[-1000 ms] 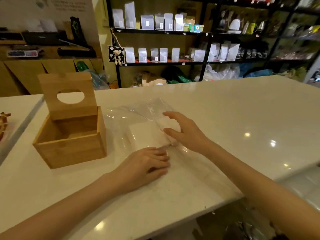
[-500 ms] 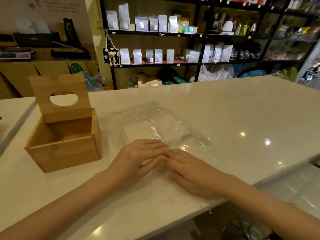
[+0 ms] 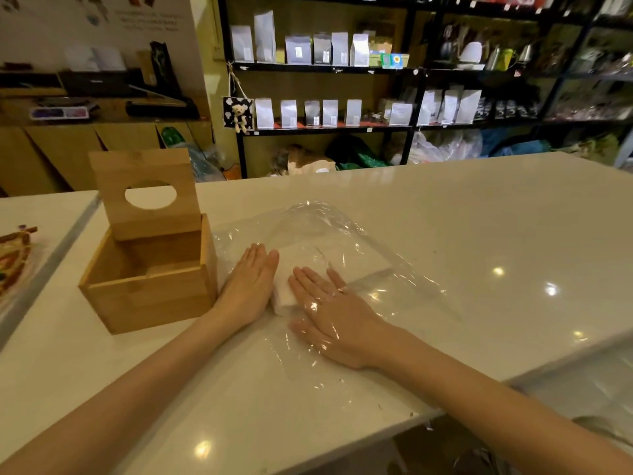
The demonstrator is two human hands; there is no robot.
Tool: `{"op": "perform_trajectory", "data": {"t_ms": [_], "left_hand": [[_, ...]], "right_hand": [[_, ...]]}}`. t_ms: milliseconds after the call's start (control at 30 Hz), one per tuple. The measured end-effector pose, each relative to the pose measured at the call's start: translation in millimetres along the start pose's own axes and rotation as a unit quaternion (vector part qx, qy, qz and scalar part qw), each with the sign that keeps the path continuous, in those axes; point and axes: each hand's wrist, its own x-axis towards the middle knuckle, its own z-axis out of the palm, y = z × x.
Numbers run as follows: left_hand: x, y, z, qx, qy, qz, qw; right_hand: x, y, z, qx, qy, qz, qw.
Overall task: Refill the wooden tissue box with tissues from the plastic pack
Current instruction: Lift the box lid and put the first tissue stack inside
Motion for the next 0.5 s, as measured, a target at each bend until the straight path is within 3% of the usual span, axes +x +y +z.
{"op": "perform_trajectory", "data": {"t_ms": [233,500], "left_hand": [[3,-2,2,0.198,-0.035,0.063,0.977],[7,-2,7,0.297,-0.029,0.098,0.949]], "right_hand": [[-24,5,-6,0.023,-0.026,0.011,0.999],[-87,2,-5,0.043,0.005,0.000,0.999]]}}
